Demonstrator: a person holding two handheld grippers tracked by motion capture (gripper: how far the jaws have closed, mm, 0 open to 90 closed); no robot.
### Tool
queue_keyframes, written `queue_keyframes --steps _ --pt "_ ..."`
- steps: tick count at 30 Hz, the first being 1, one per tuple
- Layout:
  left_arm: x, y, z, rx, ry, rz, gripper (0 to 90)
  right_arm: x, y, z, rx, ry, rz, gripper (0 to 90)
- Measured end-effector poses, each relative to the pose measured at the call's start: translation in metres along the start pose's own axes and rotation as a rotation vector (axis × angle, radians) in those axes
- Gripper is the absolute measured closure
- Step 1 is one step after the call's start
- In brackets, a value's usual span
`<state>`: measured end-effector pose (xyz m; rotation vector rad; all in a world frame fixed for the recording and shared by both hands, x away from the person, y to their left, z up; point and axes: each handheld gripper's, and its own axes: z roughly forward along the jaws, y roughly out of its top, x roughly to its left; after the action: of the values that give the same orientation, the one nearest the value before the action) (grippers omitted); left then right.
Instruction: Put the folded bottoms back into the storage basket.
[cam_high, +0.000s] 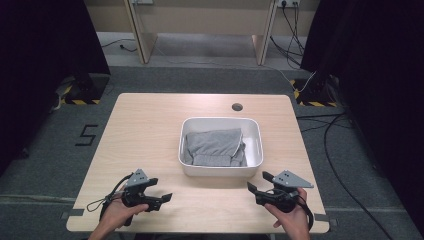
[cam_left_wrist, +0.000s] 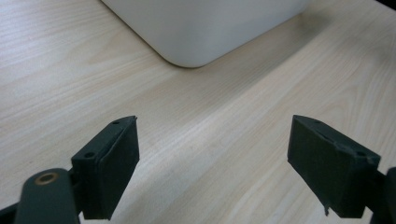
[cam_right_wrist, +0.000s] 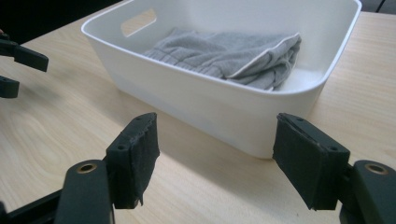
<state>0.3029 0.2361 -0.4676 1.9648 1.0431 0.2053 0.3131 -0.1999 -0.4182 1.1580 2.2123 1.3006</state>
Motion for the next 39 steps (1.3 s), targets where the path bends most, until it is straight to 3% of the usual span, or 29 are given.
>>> queue_keyframes --steps 15,24,32,39 --pt "-0.001 -0.027 0.002 0.044 0.019 -0.011 16.2 -0.003 -0.032 -0.002 0.052 -0.02 0.028 31.7" --pt "-0.004 -0.034 0.002 0.056 0.043 0.024 16.0 -0.003 -0.054 0.004 0.1 -0.024 0.034 31.7" --pt "-0.013 -0.041 0.001 0.053 0.077 0.085 15.5 -0.004 -0.066 0.004 0.137 -0.033 0.044 29.6" --pt "-0.023 -0.048 -0.002 0.043 0.075 0.086 15.2 -0.006 -0.076 0.003 0.158 -0.061 0.047 27.7"
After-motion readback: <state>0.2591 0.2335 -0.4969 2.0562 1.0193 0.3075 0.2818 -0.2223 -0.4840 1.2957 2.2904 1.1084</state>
